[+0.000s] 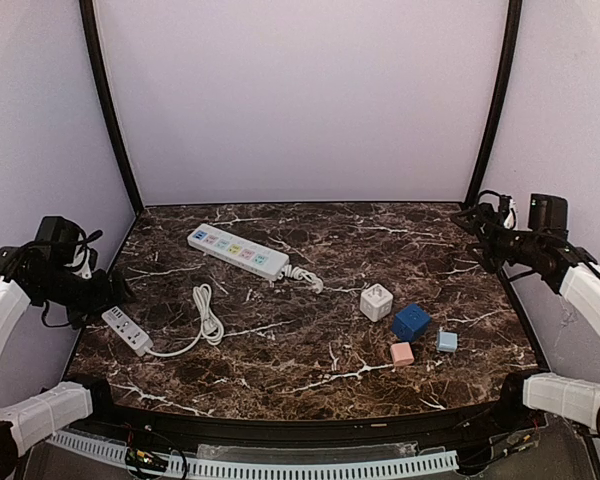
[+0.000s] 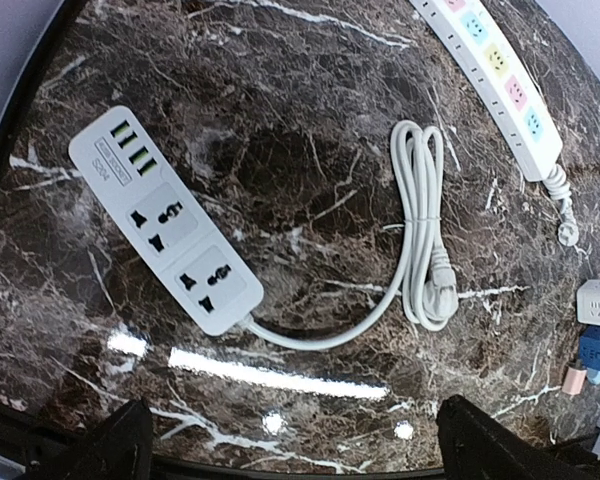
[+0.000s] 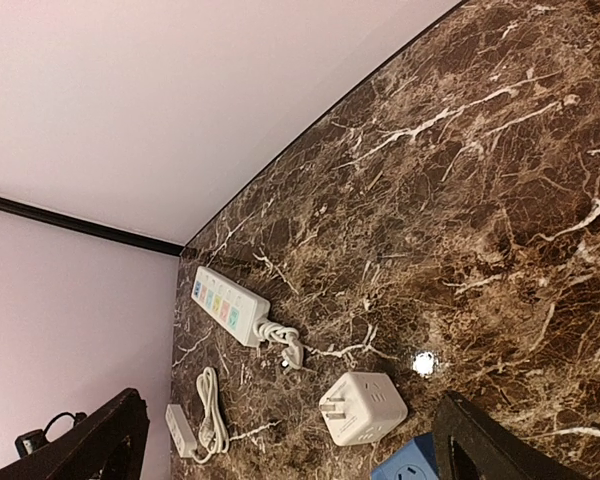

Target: Insert the plug

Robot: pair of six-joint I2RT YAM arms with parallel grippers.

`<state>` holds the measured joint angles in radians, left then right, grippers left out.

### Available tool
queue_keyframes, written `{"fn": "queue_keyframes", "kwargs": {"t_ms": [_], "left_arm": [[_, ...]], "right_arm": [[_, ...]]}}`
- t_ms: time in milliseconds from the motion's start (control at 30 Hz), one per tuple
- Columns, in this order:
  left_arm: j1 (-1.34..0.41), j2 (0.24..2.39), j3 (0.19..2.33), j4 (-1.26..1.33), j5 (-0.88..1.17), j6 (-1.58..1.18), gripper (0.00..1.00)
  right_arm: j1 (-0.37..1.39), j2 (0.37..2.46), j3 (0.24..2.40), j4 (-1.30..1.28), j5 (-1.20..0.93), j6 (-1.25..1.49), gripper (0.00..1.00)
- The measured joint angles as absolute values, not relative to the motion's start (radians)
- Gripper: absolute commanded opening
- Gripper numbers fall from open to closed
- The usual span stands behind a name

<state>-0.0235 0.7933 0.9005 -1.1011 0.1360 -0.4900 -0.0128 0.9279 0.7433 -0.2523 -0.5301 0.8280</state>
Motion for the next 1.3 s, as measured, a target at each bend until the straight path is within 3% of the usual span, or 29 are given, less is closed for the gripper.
{"fn": "queue_keyframes", "kwargs": {"t_ms": [300, 533, 667, 900, 1300], "left_arm": [[-0.023, 0.752, 0.928, -1.225, 0.235, -0.564, 1.0], [-0.027, 0.783, 1.034, -1.288, 0.246, -0.594, 1.0], [-0.038, 0.787, 1.055, -1.307, 0.245, -0.591, 0.94], [-0.126, 0.868, 1.062, -1.329, 0.224, -0.553, 0.93], [-0.249, 0.915, 1.036, -1.28, 0.266, -0.515, 0.93]], "right_arm": [[-0.015, 0.858, 0.725, -0.327, -0.561, 0.794, 0.99], [0.088, 0.828, 0.732, -0.406, -0.53, 0.727, 0.99], [0.161, 0.851, 0.816, -0.485, -0.47, 0.694, 0.99], [0.25, 0.892, 1.024, -0.627, -0.353, 0.662, 0.99], [0.343, 0.892, 1.056, -0.895, -0.305, 0.64, 0.99]]}}
